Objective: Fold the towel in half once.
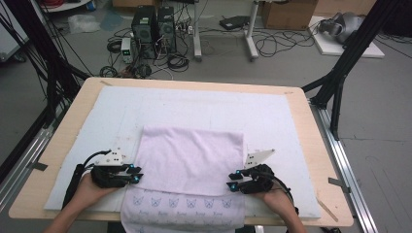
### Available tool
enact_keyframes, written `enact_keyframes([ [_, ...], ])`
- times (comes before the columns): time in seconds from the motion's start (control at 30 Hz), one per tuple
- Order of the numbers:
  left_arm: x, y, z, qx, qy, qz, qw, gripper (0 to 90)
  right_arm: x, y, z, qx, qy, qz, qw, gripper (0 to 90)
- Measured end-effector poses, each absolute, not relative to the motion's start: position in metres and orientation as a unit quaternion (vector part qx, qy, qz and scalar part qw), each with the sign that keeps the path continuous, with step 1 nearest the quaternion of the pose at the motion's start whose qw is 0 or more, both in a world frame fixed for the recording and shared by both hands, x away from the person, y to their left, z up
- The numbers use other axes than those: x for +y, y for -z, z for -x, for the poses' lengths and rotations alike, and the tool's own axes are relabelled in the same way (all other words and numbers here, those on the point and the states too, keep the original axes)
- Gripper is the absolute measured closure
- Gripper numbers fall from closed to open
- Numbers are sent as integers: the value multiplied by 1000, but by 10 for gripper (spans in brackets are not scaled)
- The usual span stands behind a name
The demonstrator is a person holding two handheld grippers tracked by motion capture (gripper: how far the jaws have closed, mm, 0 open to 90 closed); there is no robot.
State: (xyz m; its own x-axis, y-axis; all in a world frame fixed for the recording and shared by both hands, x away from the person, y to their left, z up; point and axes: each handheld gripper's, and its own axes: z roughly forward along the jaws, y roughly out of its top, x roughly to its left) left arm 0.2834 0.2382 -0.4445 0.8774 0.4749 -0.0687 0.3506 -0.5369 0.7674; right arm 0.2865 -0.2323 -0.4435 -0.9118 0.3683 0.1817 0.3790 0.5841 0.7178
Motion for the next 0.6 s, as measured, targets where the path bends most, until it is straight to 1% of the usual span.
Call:
enact_keyframes([
  [0.03, 237, 445, -283, 235, -74, -873, 420, 818, -232, 444, -286, -891, 403, 208, 0, 729],
  [0.07, 236, 444, -283, 232, -77, -876, 415, 852, -232, 444, -287, -891, 404, 207, 0, 781],
  [0.1, 235, 443, -282, 230, -81, -878, 412, 863, -232, 444, -287, -891, 403, 209, 9, 825],
  [0.17, 233, 441, -281, 228, -88, -882, 402, 875, -231, 445, -288, -891, 403, 209, 9, 863],
  [0.23, 234, 440, -280, 232, -92, -879, 406, 880, -230, 443, -288, -895, 396, 207, 8, 876],
  [0.3, 237, 436, -278, 239, -92, -872, 417, 880, -228, 439, -287, -898, 391, 199, -4, 879],
  [0.4, 244, 425, -274, 243, -95, -863, 433, 882, -230, 430, -285, -892, 407, 197, -11, 881],
  [0.6, 252, 409, -260, 242, -99, -853, 452, 882, -234, 405, -276, -880, 438, 181, -31, 881],
])
